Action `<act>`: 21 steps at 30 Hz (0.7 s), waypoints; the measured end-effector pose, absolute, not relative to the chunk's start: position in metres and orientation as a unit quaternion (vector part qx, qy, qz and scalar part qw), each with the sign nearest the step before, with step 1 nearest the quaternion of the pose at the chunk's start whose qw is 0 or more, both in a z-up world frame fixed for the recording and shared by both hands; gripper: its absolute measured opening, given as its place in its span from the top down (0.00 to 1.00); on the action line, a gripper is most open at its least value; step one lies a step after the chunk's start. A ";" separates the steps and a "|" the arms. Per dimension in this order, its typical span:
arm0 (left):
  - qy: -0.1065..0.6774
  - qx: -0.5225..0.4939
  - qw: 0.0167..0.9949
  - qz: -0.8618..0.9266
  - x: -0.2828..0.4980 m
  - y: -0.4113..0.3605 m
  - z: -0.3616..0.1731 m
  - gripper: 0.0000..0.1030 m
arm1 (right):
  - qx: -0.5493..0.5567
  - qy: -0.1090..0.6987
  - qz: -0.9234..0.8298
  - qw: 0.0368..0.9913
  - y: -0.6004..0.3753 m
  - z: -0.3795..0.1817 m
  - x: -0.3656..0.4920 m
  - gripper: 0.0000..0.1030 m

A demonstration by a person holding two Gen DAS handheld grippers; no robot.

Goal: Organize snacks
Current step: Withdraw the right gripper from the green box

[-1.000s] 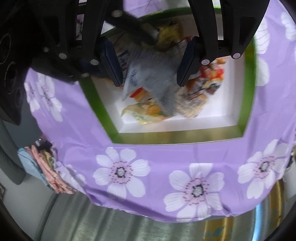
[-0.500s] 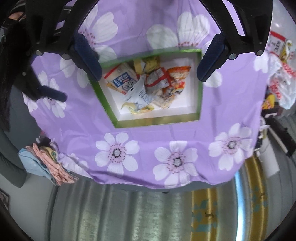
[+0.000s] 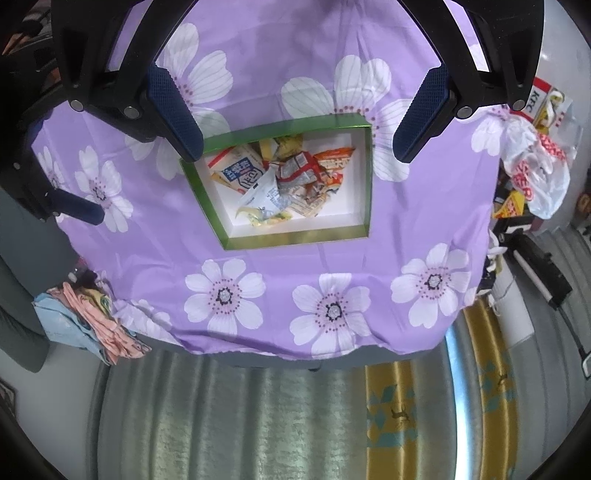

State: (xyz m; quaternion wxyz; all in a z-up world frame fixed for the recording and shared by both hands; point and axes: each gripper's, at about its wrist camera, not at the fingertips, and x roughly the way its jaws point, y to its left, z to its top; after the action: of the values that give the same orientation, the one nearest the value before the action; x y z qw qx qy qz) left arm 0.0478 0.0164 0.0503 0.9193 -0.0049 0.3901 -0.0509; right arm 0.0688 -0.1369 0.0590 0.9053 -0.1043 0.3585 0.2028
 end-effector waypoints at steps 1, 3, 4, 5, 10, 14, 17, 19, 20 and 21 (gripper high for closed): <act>0.390 -0.004 0.920 -0.049 0.047 0.016 0.053 0.01 | -0.105 0.356 0.204 0.906 -0.137 0.062 0.068 0.00; 0.390 -0.003 0.920 -0.048 0.045 0.016 0.056 0.01 | -0.109 0.351 0.202 0.908 -0.135 0.067 0.066 0.00; 0.389 -0.003 0.920 -0.047 0.045 0.016 0.058 0.01 | -0.110 0.350 0.202 0.908 -0.135 0.070 0.065 0.00; 0.389 -0.002 0.920 -0.045 0.044 0.016 0.059 0.01 | -0.109 0.349 0.202 0.909 -0.135 0.071 0.064 0.00; 0.380 0.006 0.925 -0.034 0.041 0.015 0.066 0.01 | -0.114 0.345 0.199 0.910 -0.135 0.077 0.061 0.00; 0.374 0.013 0.927 -0.023 0.041 0.016 0.069 0.01 | -0.110 0.344 0.197 0.911 -0.140 0.081 0.061 0.00; 0.371 0.021 0.928 -0.013 0.041 0.015 0.069 0.01 | -0.106 0.340 0.196 0.914 -0.142 0.084 0.061 0.00; 0.370 0.025 0.929 -0.010 0.041 0.014 0.069 0.01 | -0.104 0.338 0.196 0.915 -0.143 0.087 0.061 0.00; 0.371 0.027 0.928 -0.010 0.041 0.014 0.069 0.01 | -0.103 0.337 0.195 0.915 -0.144 0.087 0.061 0.00; 0.371 0.028 0.928 -0.010 0.041 0.013 0.069 0.01 | -0.103 0.336 0.194 0.916 -0.144 0.088 0.061 0.00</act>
State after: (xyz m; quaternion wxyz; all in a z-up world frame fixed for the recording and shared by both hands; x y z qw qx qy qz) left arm 0.0414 0.0134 0.0685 0.9282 0.0279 0.3709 -0.0101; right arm 0.0612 -0.1440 0.0880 0.9160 -0.1025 0.3357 0.1944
